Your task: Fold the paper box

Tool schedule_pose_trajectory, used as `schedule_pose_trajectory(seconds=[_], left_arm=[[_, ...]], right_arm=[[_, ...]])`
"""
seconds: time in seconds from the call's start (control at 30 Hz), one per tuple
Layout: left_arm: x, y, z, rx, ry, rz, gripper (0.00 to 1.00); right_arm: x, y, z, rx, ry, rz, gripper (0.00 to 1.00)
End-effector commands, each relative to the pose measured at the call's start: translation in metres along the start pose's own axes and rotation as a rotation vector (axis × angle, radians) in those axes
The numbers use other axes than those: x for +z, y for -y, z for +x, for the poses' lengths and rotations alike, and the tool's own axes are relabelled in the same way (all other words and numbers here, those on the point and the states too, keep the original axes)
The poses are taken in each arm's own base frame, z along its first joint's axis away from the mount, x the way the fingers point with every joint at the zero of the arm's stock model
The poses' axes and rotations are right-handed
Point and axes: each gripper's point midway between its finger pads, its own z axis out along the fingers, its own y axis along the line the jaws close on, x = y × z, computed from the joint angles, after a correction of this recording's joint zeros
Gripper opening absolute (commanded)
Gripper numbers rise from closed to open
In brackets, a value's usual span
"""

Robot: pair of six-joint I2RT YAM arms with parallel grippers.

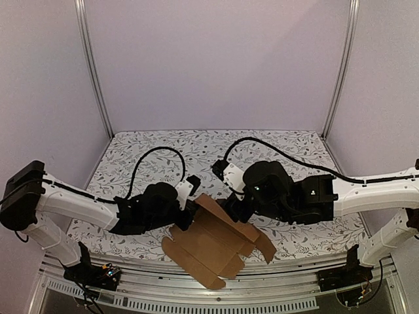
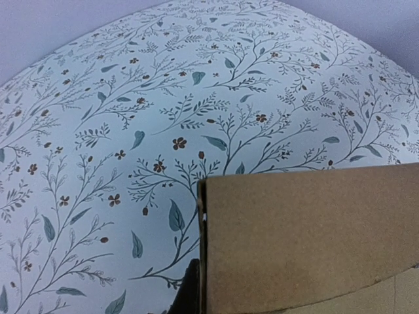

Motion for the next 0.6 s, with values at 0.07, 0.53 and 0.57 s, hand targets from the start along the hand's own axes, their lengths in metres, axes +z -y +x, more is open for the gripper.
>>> schedule_pose_trajectory(seconds=[0.07, 0.53, 0.57], left_arm=[[0.024, 0.026, -0.009, 0.070, 0.065, 0.138, 0.00], [0.048, 0.053, 0.002, 0.081, 0.110, 0.267, 0.00], [0.049, 0.053, 0.002, 0.078, 0.108, 0.264, 0.00]], right_arm=[[0.011, 0.014, 0.020, 0.205, -0.025, -0.065, 0.64], [0.050, 0.013, 0.034, 0.427, 0.007, -0.163, 0.00], [0.054, 0.010, 0.036, 0.441, 0.008, -0.171, 0.00]])
